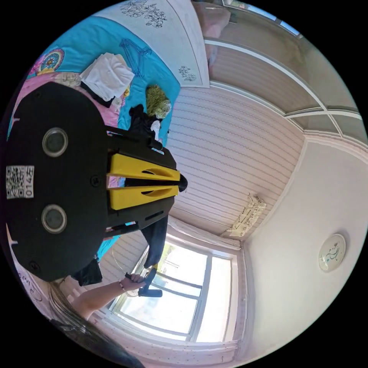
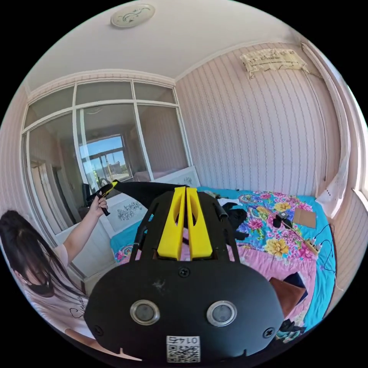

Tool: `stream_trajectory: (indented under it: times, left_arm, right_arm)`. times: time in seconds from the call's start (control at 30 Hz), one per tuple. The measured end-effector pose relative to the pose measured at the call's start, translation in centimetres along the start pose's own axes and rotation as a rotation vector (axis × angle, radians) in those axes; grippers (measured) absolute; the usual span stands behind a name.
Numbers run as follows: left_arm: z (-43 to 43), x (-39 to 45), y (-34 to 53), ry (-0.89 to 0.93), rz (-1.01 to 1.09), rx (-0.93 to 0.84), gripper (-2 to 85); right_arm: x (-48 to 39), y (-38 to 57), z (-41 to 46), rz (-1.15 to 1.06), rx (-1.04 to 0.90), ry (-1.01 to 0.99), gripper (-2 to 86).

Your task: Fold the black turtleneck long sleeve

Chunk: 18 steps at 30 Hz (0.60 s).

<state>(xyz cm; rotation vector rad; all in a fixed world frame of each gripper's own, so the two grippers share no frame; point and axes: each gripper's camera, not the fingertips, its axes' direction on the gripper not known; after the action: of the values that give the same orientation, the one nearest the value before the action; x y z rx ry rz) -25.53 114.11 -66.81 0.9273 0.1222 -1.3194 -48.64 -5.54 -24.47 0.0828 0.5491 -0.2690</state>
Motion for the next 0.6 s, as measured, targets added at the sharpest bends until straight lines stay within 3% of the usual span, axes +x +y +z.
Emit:
stream_trajectory:
  times: [0.23,0.3,0.47,0.6]
  left_arm:
    - [4.6,-10.0,22.9,-0.082,-0.128,-0.493,-0.8]
    - [5.4,-13.8,32.5,-0.103,-0.296,-0.633,-0.7]
    - [3.9,-18.7,44.9,-0.167,-0.555,-0.746,-0.8]
    - [3.5,-19.7,48.1,-0.177,-0.526,-0.804,-0.9]
  right_arm:
    - [8.0,19.7,11.0,0.357,-0.376,-0.067,-0.3]
    - [9.5,26.5,13.4,0.494,-0.469,-0.082,-0.3]
    - [11.4,42.1,17.1,0.881,-0.639,-0.122,-0.2]
    - [10.9,44.2,18.1,0.888,-0.713,-0.109,-0.2]
